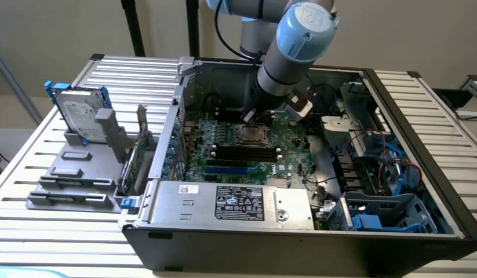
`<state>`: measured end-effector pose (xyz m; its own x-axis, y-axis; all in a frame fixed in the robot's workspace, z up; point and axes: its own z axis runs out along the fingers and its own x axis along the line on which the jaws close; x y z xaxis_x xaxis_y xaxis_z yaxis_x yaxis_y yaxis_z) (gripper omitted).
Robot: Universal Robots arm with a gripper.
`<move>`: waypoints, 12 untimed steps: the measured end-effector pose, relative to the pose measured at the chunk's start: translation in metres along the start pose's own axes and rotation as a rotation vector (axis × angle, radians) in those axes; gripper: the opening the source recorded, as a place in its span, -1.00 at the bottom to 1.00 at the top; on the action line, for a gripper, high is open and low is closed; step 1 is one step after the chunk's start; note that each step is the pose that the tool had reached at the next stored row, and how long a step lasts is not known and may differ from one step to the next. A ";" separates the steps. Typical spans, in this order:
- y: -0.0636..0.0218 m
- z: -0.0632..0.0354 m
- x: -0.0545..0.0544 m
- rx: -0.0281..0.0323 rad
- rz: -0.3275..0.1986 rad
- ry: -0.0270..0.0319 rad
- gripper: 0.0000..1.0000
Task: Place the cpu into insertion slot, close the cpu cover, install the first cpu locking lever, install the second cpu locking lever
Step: 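Install the first cpu locking lever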
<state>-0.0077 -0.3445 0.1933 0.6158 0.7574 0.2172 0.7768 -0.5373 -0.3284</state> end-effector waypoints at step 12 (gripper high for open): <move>0.0078 -0.0001 0.004 0.0019 0.001 -0.0020 -0.79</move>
<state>0.0006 -0.3460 0.1916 0.6164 0.7575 0.2150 0.7759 -0.5375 -0.3304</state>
